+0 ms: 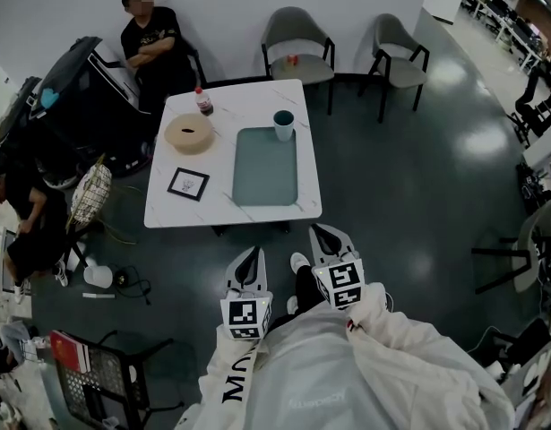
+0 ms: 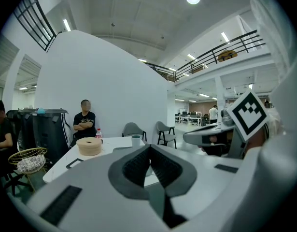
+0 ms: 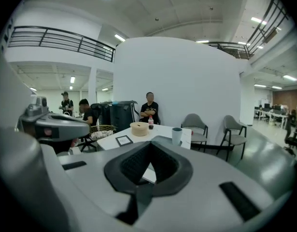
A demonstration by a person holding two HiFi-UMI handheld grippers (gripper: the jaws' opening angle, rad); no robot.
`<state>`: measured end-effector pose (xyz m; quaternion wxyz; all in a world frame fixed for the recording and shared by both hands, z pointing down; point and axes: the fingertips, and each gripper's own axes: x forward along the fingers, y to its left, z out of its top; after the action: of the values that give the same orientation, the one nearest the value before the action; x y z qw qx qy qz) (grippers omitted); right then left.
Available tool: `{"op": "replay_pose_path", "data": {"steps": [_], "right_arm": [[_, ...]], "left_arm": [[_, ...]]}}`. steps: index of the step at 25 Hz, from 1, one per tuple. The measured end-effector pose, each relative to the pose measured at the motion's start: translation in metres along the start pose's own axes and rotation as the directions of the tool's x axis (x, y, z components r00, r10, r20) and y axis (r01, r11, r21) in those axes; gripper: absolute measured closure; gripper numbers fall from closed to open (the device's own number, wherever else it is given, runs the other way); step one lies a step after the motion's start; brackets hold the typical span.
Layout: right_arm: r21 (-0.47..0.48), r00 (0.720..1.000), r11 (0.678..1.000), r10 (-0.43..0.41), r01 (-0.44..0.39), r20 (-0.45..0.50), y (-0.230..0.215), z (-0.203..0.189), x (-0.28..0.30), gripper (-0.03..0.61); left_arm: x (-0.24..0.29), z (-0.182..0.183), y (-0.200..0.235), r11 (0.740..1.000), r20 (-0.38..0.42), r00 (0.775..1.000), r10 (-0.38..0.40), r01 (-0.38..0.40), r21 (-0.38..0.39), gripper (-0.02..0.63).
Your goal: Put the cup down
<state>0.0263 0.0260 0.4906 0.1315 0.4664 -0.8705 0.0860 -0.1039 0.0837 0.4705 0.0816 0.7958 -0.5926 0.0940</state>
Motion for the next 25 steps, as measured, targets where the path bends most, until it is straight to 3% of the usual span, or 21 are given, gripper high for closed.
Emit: {"op": "replay_pose_path", "data": {"steps": [11,25], "right_arm": [[0.013,0.995,0.998,0.060,-0.061,0.075,0.013,0.030,-0.014,0.572],[0.057,0.995,0.994,0.089,-0.091,0.044,-0.006,0.029,-0.013,0.572]], "left_arm": [[-0.007,0.002,0.004,1.000,-0.002,1.000,0.030,-0.030,0.002,0.603],[0.013,0.006,-0.014,0.999,-0.021,0.999,0.041,-0.041,0.006,0.603]]}}
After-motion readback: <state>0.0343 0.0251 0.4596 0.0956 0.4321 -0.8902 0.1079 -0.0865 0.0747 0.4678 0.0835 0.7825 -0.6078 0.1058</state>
